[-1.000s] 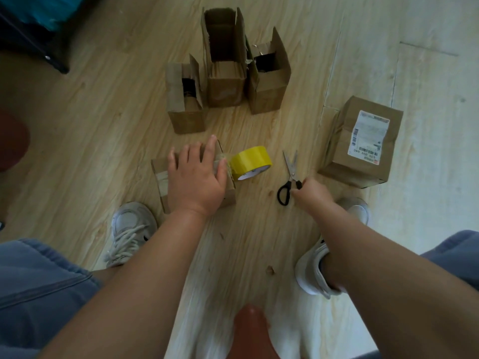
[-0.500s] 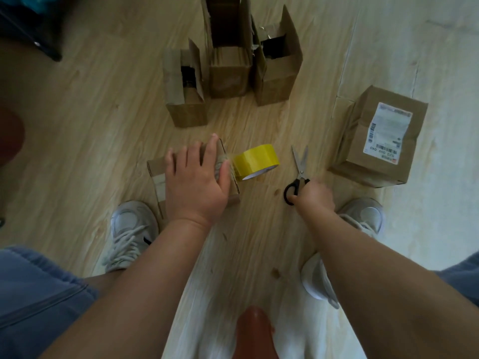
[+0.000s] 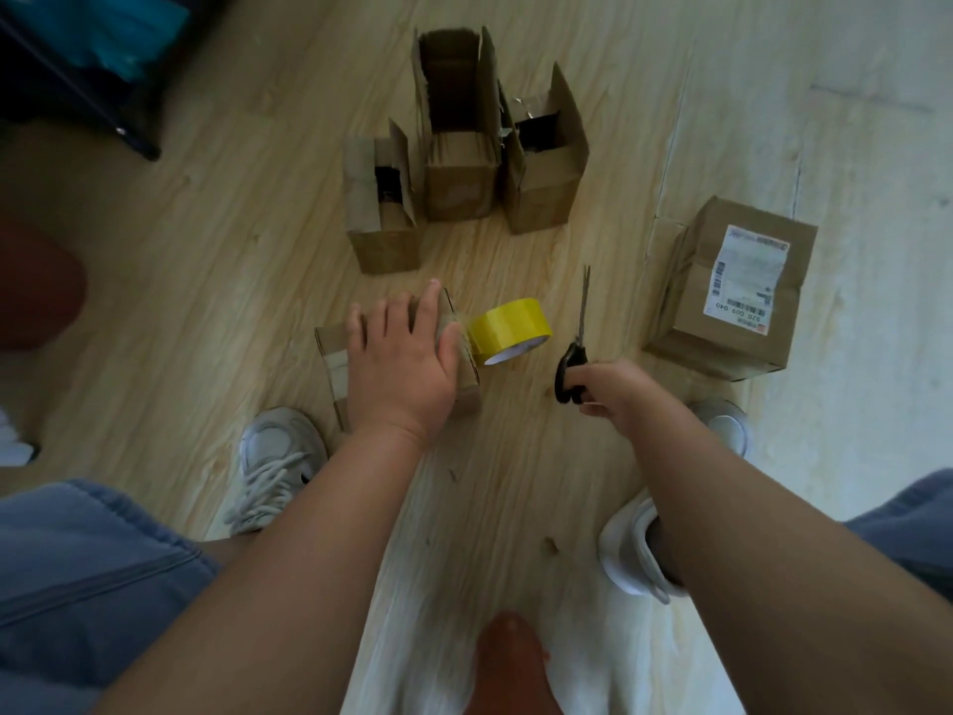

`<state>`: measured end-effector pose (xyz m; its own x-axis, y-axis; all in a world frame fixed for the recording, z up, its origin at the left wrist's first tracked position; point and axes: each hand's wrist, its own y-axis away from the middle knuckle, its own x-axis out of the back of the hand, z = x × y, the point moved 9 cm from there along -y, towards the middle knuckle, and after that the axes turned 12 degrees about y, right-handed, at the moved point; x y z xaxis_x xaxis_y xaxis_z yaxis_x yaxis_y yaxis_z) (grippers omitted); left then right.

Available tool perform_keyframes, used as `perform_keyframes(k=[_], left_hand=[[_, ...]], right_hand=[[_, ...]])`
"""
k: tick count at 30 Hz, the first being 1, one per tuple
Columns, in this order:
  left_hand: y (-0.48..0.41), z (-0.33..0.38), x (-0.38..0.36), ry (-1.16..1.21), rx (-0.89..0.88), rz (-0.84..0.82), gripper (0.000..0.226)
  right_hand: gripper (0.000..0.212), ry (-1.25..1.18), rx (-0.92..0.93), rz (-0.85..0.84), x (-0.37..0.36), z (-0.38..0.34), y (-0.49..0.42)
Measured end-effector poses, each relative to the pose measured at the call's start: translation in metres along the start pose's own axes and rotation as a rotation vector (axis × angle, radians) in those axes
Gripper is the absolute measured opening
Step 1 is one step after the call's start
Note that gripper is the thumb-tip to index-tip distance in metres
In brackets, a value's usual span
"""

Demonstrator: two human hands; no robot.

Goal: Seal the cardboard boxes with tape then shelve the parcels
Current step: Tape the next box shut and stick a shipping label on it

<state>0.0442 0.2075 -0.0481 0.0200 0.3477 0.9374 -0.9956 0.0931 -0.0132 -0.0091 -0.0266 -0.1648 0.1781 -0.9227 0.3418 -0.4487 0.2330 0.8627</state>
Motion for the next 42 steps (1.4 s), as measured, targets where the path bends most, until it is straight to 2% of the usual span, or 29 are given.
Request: perform_keyframes(k=[2, 5, 9, 15, 17, 20, 24, 32, 36, 42], left_hand=[[0.001, -0.001, 0.0, 0.008, 0.041, -0.025, 0.058], [0.001, -0.004, 0.0, 0.045, 0.136, -0.062, 0.055], [0.002, -0.005, 0.005, 0.125, 0.188, -0.09, 0.056], [-0.001, -0.014, 0.017, 0.404, 0.276, -0.143, 0.073], [0.002, -0.014, 0.022, 0.469, 0.287, -0.131, 0.073], [0.0, -0.013, 0.022, 0.435, 0.236, -0.129, 0.064], [0.002, -0.014, 0.022, 0.434, 0.223, -0.129, 0.06], [0.001, -0.014, 0.027, 0.431, 0.249, -0.143, 0.062], [-0.001, -0.017, 0.027, 0.457, 0.273, -0.146, 0.063], [-0.005, -0.024, 0.024, 0.561, 0.383, -0.171, 0.061]], right_hand=[[0.038, -0.054, 0.133, -0.074, -0.003, -0.016, 0.015], [0.038, 0.014, 0.312, -0.182, -0.007, -0.043, 0.044], [0.044, 0.078, 0.409, -0.357, -0.019, -0.057, 0.072], [0.058, 0.268, 0.379, -0.551, -0.022, -0.039, 0.094], [0.057, 0.318, 0.337, -0.597, -0.02, -0.028, 0.099], [0.053, 0.421, 0.302, -0.647, -0.02, -0.015, 0.106], [0.054, 0.489, 0.294, -0.572, -0.025, -0.01, 0.102], [0.057, 0.537, 0.427, -0.335, -0.048, -0.042, 0.095], [0.077, 0.604, 0.452, -0.213, -0.052, -0.047, 0.087], [0.052, 0.513, 0.504, -0.178, -0.05, -0.052, 0.09]])
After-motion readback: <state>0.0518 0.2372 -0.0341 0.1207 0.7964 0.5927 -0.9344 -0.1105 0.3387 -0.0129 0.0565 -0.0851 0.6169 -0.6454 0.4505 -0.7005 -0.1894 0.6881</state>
